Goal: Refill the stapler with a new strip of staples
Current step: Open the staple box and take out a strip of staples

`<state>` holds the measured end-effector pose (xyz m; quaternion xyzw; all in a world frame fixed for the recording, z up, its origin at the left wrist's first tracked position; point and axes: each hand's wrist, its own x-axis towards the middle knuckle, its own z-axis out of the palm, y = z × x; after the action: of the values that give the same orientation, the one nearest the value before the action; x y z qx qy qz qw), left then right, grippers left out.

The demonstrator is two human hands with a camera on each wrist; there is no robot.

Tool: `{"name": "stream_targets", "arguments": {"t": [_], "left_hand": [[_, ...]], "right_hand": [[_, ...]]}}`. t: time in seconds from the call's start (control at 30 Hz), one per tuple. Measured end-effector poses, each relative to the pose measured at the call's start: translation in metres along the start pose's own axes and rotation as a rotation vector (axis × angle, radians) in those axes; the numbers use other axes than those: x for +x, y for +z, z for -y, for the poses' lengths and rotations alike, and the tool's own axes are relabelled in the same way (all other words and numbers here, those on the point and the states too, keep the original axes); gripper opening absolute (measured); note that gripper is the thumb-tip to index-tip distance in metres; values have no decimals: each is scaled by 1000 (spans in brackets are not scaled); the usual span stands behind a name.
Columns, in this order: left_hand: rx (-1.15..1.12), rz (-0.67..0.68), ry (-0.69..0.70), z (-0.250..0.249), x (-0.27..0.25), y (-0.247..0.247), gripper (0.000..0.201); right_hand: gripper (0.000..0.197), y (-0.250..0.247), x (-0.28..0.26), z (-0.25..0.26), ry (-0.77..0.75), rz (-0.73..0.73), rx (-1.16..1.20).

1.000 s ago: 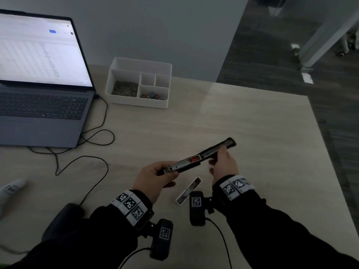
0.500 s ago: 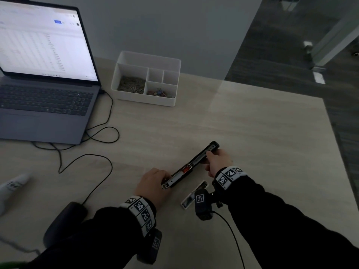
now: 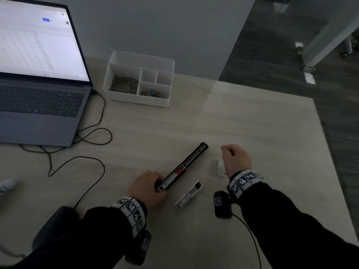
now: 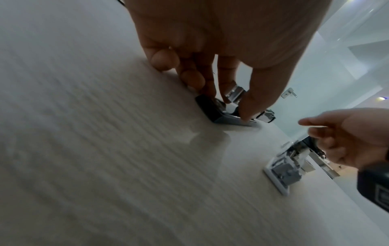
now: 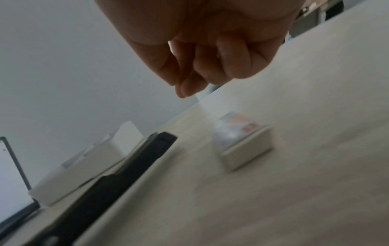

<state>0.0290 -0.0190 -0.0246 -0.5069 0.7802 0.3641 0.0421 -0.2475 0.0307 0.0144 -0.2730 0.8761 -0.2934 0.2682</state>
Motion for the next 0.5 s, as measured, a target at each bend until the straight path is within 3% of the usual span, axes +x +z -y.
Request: {"name": "stream_targets", "arguments": {"t": [0.17, 0.33, 0.5], "left_hand": [[-13, -49, 4, -2, -5, 3, 19], [-62, -48, 5, -5, -9, 1, 24], [-248, -113, -55, -12, -18, -7, 27]], "right_hand": [[27, -15, -2, -37, -33, -29, -155], [68, 2, -15, -47, -24, 166, -288], [56, 2, -23, -49, -55, 195, -311]]}}
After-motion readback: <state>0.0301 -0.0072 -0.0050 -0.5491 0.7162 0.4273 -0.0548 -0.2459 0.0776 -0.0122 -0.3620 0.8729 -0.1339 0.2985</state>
